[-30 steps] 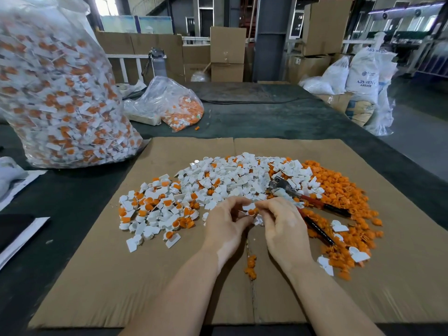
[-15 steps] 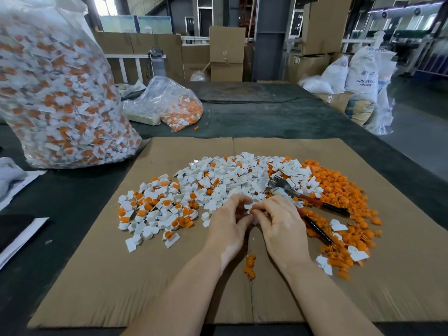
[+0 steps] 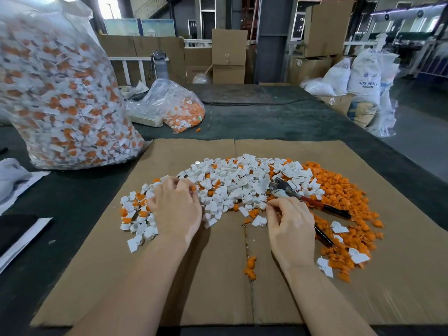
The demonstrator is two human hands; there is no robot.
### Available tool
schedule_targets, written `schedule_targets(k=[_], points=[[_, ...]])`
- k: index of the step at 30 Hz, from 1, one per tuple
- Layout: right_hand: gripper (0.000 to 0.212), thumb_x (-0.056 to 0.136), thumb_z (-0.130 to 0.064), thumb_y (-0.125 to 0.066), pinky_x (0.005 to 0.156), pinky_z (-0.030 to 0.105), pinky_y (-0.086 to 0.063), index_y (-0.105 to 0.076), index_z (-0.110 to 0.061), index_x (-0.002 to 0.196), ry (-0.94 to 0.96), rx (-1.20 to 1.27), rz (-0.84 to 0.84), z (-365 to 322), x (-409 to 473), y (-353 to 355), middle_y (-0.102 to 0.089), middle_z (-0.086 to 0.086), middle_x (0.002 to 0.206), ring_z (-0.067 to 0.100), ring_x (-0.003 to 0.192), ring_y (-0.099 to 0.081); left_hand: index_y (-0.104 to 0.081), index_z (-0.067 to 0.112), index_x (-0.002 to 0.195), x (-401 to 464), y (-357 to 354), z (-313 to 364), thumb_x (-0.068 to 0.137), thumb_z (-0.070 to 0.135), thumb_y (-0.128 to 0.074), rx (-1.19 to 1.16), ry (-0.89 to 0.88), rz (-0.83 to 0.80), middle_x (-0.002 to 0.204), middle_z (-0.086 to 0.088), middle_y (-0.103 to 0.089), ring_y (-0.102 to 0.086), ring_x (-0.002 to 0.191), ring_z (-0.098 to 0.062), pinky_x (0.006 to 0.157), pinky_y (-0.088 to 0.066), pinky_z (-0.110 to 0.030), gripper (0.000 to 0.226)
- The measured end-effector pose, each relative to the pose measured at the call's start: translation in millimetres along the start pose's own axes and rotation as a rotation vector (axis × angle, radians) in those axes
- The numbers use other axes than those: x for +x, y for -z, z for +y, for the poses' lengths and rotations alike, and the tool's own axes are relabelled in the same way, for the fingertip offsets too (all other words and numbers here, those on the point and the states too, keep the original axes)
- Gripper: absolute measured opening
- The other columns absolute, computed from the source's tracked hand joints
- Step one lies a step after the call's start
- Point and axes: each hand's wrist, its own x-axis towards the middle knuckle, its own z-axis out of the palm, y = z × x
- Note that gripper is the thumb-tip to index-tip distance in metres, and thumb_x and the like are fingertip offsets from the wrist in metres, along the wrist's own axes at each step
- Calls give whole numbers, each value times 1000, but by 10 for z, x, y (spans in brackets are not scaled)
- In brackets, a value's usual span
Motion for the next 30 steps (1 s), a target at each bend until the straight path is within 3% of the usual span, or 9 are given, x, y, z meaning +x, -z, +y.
schedule_targets(k=[3,8,15,22,25,27,30], points=[[5,85,-7,-65,73,34,-36,-69,-9,83,-60,-35,-28,11,-2,-10,-65,3,83,24,83,-57,-61,25,113,26,0,-65,94,26,-49,49,22,-5,123,-2,-46,-35,119,-24,98,-25,-41,23],[9,80,-1,-66,75,38,-37,-70,-9,84,-84,-86,-44,10,-7,-20,-66,4,84,27,87,-59,-61,27,115,43,-11,-57,92,21,-50,46,46,-10,129,-1,-44,-30,124,-22,100,-19,-41,27],[13,71,-9,-67,76,32,-23,-69,-16,81,-91,-187,-133,-3,-42,-31,-66,-1,85,24,90,-57,-62,26,112,-93,-92,117,87,15,-58,-94,-125,31,121,4,-49,-26,115,-16,92,-17,-33,28],[14,68,-11,-78,75,33,-24,-70,-17,78,-1,-213,-169,-7,-42,-24,-68,-2,77,25,81,-61,-64,24,110,-345,-235,378,89,12,-60,-336,-368,-209,111,9,-57,-37,108,-7,82,-17,-9,25],[12,76,-7,-73,77,31,-27,-70,-16,82,4,-45,-157,-8,-24,1,-68,-4,79,21,81,-61,-66,27,111,-396,-255,410,87,11,-64,-461,-358,-333,109,10,-62,-50,106,-6,86,-30,-10,29],[12,82,-6,-66,79,28,-25,-69,-17,85,4,47,-215,2,-14,8,-67,-5,80,17,82,-58,-69,27,105,-403,-252,408,85,13,-67,-564,-319,-404,96,12,-65,-57,89,3,77,-39,-6,24],[13,84,-6,-63,79,27,-24,-68,-17,86,2,48,-254,10,-8,-6,-66,-6,81,17,84,-56,-69,28,92,-389,-256,399,85,14,-67,-625,-228,-424,80,22,-61,-55,74,11,66,-39,1,16]])
